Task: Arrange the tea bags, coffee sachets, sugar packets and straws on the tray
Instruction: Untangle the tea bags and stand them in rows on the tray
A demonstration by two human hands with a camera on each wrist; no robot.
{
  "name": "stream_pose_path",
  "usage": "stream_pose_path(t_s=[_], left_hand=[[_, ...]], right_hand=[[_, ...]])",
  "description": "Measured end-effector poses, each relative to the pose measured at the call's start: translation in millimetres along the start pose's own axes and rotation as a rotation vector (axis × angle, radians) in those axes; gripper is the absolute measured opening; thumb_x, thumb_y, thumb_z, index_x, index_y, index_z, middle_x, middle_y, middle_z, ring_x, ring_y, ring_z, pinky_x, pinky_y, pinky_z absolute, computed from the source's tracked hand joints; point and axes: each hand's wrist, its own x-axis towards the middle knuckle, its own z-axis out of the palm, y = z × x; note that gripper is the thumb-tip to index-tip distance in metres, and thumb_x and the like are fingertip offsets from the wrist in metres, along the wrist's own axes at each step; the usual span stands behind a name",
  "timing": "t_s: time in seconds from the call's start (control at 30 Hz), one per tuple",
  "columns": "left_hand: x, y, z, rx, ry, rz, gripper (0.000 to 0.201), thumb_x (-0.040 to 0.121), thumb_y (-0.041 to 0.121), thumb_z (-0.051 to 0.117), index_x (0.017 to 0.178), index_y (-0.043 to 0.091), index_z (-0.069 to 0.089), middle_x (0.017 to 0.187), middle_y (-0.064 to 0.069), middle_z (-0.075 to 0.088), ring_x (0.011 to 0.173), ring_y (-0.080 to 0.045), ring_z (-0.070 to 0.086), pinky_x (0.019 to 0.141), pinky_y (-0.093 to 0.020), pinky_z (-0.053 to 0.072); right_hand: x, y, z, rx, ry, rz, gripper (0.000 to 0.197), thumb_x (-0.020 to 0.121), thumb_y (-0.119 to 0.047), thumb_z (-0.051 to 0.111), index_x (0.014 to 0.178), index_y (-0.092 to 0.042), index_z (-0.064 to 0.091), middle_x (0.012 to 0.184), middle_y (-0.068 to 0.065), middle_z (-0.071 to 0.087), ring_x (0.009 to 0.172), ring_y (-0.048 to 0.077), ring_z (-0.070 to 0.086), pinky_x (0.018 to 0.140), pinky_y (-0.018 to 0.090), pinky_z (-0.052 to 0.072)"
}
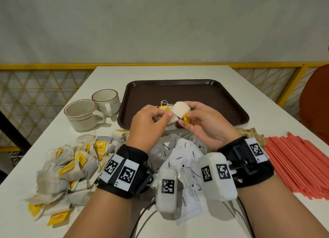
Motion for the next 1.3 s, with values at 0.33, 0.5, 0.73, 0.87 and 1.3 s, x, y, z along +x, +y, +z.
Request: stream_pose_path(t_s=[0.33, 0.5, 0.73, 0.87, 1.3], left_hand=[[1, -1, 0, -0.012, 0.039, 0.034, 0.004, 0.084, 0.024, 0.071, 0.079, 0.024, 0.071, 0.085, 0.009, 0.058, 0.07, 0.0, 0.051, 0.064, -0.007, 0.039], [2, -3, 1, 0.024, 0.026, 0.054, 0.008, 0.083, 0.019, 0.071, 0.076, 0.017, 0.069, 0.085, 0.006, 0.058, 0.07, -0.003, 0.051, 0.065, -0.009, 0.038], [5, -6, -2, -0.002, 0.085, 0.011, 0.015, 0.083, 0.014, 0.07, 0.07, 0.02, 0.064, 0.079, 0.009, 0.056, 0.07, -0.004, 0.051, 0.068, -0.019, 0.042], [7, -7, -7, -0.001, 0.125, -0.022, 0.018, 0.084, 0.016, 0.068, 0.069, 0.022, 0.061, 0.081, 0.002, 0.058, 0.069, -0.007, 0.05, 0.066, -0.017, 0.041], [10, -10, -15, 0.064, 0.12, 0.013, 0.011, 0.087, 0.017, 0.066, 0.077, 0.013, 0.064, 0.088, 0.0, 0.058, 0.076, -0.011, 0.052, 0.068, -0.016, 0.038]], right_hand=[[-1, 8, -4, -0.338, -0.021, -0.159, 0.014, 0.092, 0.001, 0.057, 0.104, 0.003, 0.063, 0.091, 0.013, 0.065, 0.077, 0.015, 0.063, 0.069, 0.022, 0.058], [-2, 10, -5, -0.449, -0.041, -0.144, 0.012, 0.089, -0.002, 0.063, 0.101, -0.003, 0.067, 0.09, 0.012, 0.068, 0.075, 0.013, 0.065, 0.067, 0.023, 0.056], [-2, 10, -3, -0.493, -0.055, -0.241, 0.03, 0.076, 0.012, 0.071, 0.091, -0.011, 0.058, 0.124, 0.009, 0.06, 0.084, 0.032, 0.07, 0.077, 0.039, 0.059], [-4, 6, -5, -0.527, -0.105, -0.27, 0.039, 0.078, 0.008, 0.071, 0.105, -0.02, 0.069, 0.11, 0.007, 0.071, 0.085, 0.027, 0.072, 0.083, 0.038, 0.058], [1, -1, -15, -0.673, 0.099, -0.434, 0.012, 0.081, -0.02, 0.075, 0.076, -0.031, 0.072, 0.123, -0.012, 0.059, 0.115, 0.009, 0.057, 0.097, 0.039, 0.046]])
